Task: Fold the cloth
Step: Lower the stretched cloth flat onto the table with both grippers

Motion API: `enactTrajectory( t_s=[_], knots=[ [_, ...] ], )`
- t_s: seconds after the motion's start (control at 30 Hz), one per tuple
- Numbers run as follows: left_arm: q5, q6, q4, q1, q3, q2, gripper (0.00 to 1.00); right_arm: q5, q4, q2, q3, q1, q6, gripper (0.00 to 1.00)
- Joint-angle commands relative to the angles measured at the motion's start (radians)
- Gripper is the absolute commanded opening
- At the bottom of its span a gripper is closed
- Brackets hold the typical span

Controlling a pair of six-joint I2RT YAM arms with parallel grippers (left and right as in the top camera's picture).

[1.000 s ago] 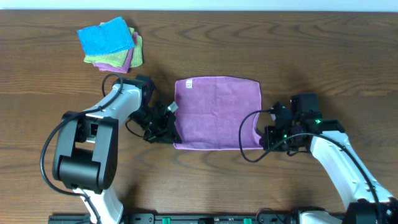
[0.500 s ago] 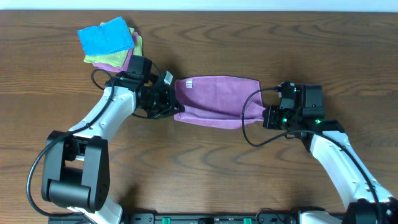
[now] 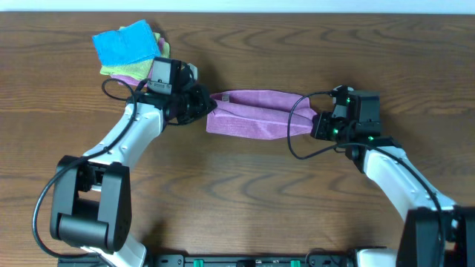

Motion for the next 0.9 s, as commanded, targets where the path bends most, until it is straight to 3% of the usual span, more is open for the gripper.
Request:
enactTrajectory(
  t_s=[0.0, 0.2, 0.87],
  knots=[
    [-0.068, -0.034, 0.051, -0.002, 0.002, 0.044, 0.06, 0.030, 0.028, 0.027, 0.002, 0.015, 0.021, 0.01],
    [-0.069, -0.085, 0.176, -0.001, 0.002, 0.116, 0.06, 0.095, 0.095, 0.046, 0.007, 0.026, 0.028, 0.02],
    [-0.165, -0.134, 0.327, -0.009, 0.002, 0.211, 0.06, 0.117, 0.203, 0.240, 0.126, 0.027, 0.012, 0.01]
  ],
)
